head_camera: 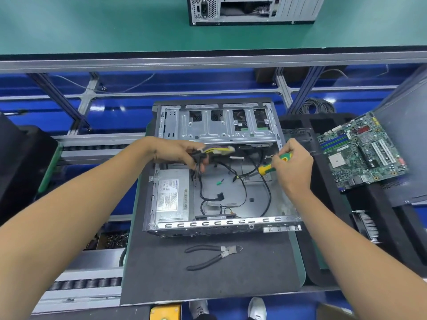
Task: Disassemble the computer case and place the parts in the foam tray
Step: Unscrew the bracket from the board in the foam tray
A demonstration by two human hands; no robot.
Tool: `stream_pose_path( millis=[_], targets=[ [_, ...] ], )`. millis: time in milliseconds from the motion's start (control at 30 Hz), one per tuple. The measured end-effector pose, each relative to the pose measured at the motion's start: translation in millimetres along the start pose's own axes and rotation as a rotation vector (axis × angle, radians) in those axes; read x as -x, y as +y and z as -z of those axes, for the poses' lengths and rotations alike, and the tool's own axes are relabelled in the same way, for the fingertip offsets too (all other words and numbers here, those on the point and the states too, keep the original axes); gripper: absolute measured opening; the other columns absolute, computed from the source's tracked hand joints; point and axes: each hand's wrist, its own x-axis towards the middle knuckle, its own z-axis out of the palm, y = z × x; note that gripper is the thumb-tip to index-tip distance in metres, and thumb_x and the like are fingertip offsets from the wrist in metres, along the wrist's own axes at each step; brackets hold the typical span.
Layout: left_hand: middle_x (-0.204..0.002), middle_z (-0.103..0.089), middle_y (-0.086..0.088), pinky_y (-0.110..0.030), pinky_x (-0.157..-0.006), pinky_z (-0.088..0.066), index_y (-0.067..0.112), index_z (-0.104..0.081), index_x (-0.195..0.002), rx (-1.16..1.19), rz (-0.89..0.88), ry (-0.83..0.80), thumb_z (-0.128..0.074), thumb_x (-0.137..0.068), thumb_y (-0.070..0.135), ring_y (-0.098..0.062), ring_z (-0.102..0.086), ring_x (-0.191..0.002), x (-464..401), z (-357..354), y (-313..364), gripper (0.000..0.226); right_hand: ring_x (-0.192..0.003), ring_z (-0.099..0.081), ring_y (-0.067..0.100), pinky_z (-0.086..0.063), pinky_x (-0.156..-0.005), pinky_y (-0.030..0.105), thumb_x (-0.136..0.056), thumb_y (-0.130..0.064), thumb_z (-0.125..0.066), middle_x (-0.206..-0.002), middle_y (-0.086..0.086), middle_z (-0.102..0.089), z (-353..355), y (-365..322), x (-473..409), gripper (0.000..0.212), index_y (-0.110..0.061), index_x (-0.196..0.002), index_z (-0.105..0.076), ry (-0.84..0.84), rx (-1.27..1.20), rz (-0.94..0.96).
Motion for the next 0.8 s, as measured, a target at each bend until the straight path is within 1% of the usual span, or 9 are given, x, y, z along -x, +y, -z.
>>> stream_pose_path(
  millis=[133,200,267,367,433,500,567,667,800],
  targets=[
    [-0.104,-0.066,-0.013,-0.048,-0.117,-0.042,0.007,-0.051,-0.103,0.112,-0.074,0.057,-0.079,-0.079,-0.009,-0.026,-0.062,-0.127,13,-1,-5,0.039,-0.064,-0.057,0.028,-0.056,-0.059,0.051,-0.075,-0.001,-0.068,-0.072,0.002,-0.058,-1,1,-1,0.022,-0.013,-0.073,-0.049,-0.004,0.008,0.002],
    [-0.102,-0.063,-0.012,-0.054,-0.116,-0.041,0.010,-0.050,-0.105,0.126,-0.095,0.040,-0.082,-0.077,-0.004,-0.027,-0.063,-0.117,17,-3,-3,0.044,-0.068,-0.060,0.033,-0.056,-0.060,0.052,-0.076,-0.001,-0.068,-0.073,0.003,-0.059,-1,2,-1,0.022,-0.013,-0.073,-0.049,-0.008,0.018,0.000],
    [-0.105,-0.063,-0.006,-0.050,-0.116,-0.041,0.016,-0.054,-0.121,0.137,-0.094,-0.059,-0.087,-0.077,0.004,-0.025,-0.058,-0.118,24,0,-1,0.056,-0.069,-0.062,0.034,-0.057,-0.060,0.053,-0.077,-0.002,-0.068,-0.073,0.003,-0.060,-1,2,-2,0.023,-0.014,-0.074,-0.049,-0.010,0.030,-0.003],
    [-0.121,-0.062,-0.007,-0.040,-0.117,-0.041,0.029,-0.049,-0.146,0.203,-0.047,-0.104,-0.089,-0.078,0.035,-0.020,-0.054,-0.126,39,7,1,0.078,-0.070,-0.063,0.033,-0.057,-0.060,0.053,-0.077,-0.002,-0.069,-0.074,0.002,-0.060,-1,3,-2,0.024,-0.016,-0.074,-0.049,-0.012,0.034,-0.005],
    [-0.130,-0.062,-0.003,-0.038,-0.115,-0.036,0.027,-0.064,-0.132,0.126,-0.015,-0.027,-0.069,-0.077,0.077,-0.012,-0.056,-0.124,44,3,7,0.074,-0.069,-0.062,0.033,-0.057,-0.060,0.053,-0.077,-0.002,-0.069,-0.074,0.002,-0.060,-1,3,-1,0.025,-0.016,-0.073,-0.049,-0.010,0.027,-0.002],
    [-0.121,-0.069,0.009,-0.043,-0.115,-0.032,0.034,-0.075,-0.108,0.022,0.051,0.075,-0.051,-0.074,0.093,-0.007,-0.060,-0.117,44,-2,17,0.072,-0.069,-0.062,0.033,-0.057,-0.059,0.053,-0.076,-0.002,-0.069,-0.074,0.002,-0.060,-1,2,-1,0.025,-0.016,-0.073,-0.049,-0.008,0.019,0.000],
    [-0.106,-0.074,0.002,-0.051,-0.113,-0.034,0.028,-0.075,-0.090,-0.080,0.055,0.083,-0.052,-0.085,0.083,-0.018,-0.066,-0.109,40,-5,26,0.059,-0.068,-0.062,0.032,-0.057,-0.059,0.052,-0.076,-0.002,-0.069,-0.073,0.003,-0.060,-2,2,-1,0.025,-0.017,-0.072,-0.049,-0.006,0.013,0.002],
    [-0.075,-0.064,-0.007,-0.036,-0.087,-0.045,0.021,-0.061,-0.067,-0.197,0.093,0.050,-0.067,-0.089,0.067,-0.017,-0.061,-0.072,30,-12,37,0.051,-0.068,-0.062,0.032,-0.057,-0.059,0.052,-0.077,-0.003,-0.068,-0.073,0.003,-0.060,-1,2,-1,0.024,-0.016,-0.073,-0.049,-0.007,0.016,0.007],
    [-0.068,-0.050,-0.013,-0.022,-0.061,-0.046,0.001,-0.049,-0.066,-0.261,0.072,0.060,-0.074,-0.090,0.053,-0.021,-0.052,-0.061,22,-20,45,0.063,-0.069,-0.062,0.034,-0.057,-0.061,0.053,-0.078,-0.002,-0.069,-0.074,0.003,-0.060,0,1,0,0.023,-0.014,-0.074,-0.050,-0.007,0.022,0.012]
  ],
)
